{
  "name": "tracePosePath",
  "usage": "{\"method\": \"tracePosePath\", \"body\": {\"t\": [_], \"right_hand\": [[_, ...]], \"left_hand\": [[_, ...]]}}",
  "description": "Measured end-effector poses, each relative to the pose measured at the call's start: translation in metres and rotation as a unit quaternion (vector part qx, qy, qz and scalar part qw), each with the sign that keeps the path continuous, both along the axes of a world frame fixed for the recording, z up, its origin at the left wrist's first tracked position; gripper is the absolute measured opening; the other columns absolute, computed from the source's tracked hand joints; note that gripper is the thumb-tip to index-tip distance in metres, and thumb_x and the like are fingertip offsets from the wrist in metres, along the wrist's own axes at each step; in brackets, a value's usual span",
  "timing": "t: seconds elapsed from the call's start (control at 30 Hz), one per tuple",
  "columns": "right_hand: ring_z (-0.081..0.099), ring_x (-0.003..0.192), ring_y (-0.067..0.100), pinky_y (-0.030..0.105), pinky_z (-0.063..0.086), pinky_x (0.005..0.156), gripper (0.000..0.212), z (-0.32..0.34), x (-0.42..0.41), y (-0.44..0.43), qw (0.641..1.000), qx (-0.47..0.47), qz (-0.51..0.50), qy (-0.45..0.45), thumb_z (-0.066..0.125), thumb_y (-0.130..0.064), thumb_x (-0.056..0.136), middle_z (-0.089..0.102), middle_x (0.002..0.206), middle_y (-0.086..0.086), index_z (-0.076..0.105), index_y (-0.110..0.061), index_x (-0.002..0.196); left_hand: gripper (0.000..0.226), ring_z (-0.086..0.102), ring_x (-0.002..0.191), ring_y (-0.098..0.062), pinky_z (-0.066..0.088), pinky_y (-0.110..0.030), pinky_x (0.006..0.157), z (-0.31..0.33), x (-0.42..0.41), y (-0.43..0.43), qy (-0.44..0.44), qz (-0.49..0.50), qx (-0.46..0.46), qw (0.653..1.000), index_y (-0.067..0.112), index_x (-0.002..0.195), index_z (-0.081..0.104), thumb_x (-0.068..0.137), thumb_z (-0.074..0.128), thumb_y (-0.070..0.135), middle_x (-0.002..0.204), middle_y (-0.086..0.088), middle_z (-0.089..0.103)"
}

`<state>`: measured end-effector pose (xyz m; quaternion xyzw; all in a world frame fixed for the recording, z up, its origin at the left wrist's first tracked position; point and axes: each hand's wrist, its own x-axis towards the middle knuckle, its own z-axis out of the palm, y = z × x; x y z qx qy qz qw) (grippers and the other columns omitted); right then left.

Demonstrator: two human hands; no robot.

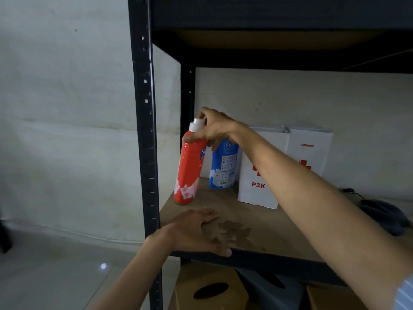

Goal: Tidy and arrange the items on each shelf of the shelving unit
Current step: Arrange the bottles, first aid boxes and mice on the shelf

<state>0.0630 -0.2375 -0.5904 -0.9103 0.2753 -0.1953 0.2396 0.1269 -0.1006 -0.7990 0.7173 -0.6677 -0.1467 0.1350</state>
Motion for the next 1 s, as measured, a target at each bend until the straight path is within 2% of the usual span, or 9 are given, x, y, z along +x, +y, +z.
{"method": "tracePosePath", "body": {"t": [0.1,0.2,0.3,0.43,0.53,0.67,0.8,0.9,1.0], "right_hand": [[0.069,0.081,0.026,0.034,0.060,0.053,0.091,-0.002,0.017,-0.003,0.997,-0.054,-0.050,-0.032,0.087,-0.057,0.062,0.057,0.109,0.007,0.044,-0.013,0.128],[0.063,0.099,0.024,0.032,0.050,0.066,0.096,-0.009,0.036,-0.011,0.989,-0.099,-0.084,-0.064,0.086,-0.062,0.061,0.059,0.122,0.009,0.047,-0.011,0.132],[0.063,0.103,0.027,0.032,0.046,0.069,0.093,-0.012,0.047,-0.020,0.983,-0.113,-0.119,-0.080,0.085,-0.061,0.063,0.061,0.126,0.011,0.049,-0.010,0.132],[0.063,0.090,0.023,0.029,0.045,0.065,0.085,-0.006,0.055,-0.023,0.980,-0.133,-0.136,-0.061,0.084,-0.059,0.067,0.065,0.120,0.011,0.053,-0.009,0.127],[0.066,0.096,0.025,0.029,0.045,0.067,0.082,-0.004,0.059,-0.024,0.978,-0.148,-0.139,-0.051,0.083,-0.059,0.068,0.065,0.120,0.011,0.055,-0.008,0.126],[0.062,0.070,0.018,0.026,0.047,0.056,0.081,0.000,0.059,-0.028,0.980,-0.141,-0.138,-0.027,0.080,-0.064,0.069,0.069,0.113,0.010,0.056,-0.008,0.122],[0.067,0.057,0.019,0.025,0.052,0.043,0.101,0.011,0.045,-0.029,0.986,-0.099,-0.120,-0.059,0.070,-0.073,0.072,0.064,0.116,0.014,0.036,-0.011,0.144],[0.068,0.057,0.018,0.021,0.046,0.041,0.075,0.024,0.025,-0.037,0.979,-0.128,-0.132,-0.082,0.057,-0.069,0.086,0.066,0.107,0.009,0.049,-0.012,0.133],[0.069,0.081,0.025,0.025,0.046,0.059,0.056,0.034,0.004,-0.052,0.965,-0.196,-0.166,-0.056,0.051,-0.059,0.094,0.067,0.107,0.011,0.059,-0.011,0.121]], "left_hand": [[0.118,0.035,0.141,-0.011,0.032,-0.039,0.117,-0.001,0.001,0.000,0.018,0.003,-0.011,1.000,0.042,0.152,0.029,0.051,0.062,0.094,0.156,0.017,0.033],[0.119,0.027,0.144,-0.008,0.025,-0.038,0.120,0.002,-0.001,0.001,0.022,0.006,0.001,1.000,0.041,0.153,0.027,0.052,0.066,0.091,0.160,0.019,0.024],[0.117,0.024,0.146,-0.010,0.023,-0.039,0.120,0.004,-0.002,0.000,0.016,0.003,0.001,1.000,0.039,0.154,0.026,0.056,0.067,0.087,0.161,0.017,0.022],[0.117,0.022,0.147,-0.011,0.022,-0.042,0.120,0.000,0.001,-0.004,0.007,0.003,0.018,1.000,0.041,0.154,0.023,0.056,0.064,0.090,0.162,0.017,0.020],[0.114,0.022,0.147,-0.011,0.021,-0.041,0.120,-0.001,0.002,-0.005,0.006,-0.001,0.019,1.000,0.041,0.154,0.023,0.059,0.066,0.087,0.162,0.016,0.019],[0.114,0.023,0.147,-0.011,0.021,-0.038,0.120,-0.001,0.002,-0.005,0.010,0.003,0.014,1.000,0.041,0.154,0.023,0.060,0.068,0.086,0.162,0.016,0.021],[0.115,0.026,0.146,-0.011,0.025,-0.038,0.119,0.001,0.000,-0.004,0.012,0.014,0.011,1.000,0.040,0.154,0.025,0.058,0.062,0.091,0.161,0.016,0.024],[0.113,0.027,0.145,-0.012,0.025,-0.038,0.119,0.005,-0.005,-0.004,0.026,0.036,0.014,0.999,0.040,0.153,0.029,0.059,0.050,0.098,0.160,0.017,0.026],[0.113,0.023,0.147,-0.014,0.022,-0.041,0.120,0.007,-0.009,-0.006,0.011,0.046,0.036,0.998,0.043,0.153,0.026,0.058,0.045,0.101,0.162,0.018,0.022]]}}
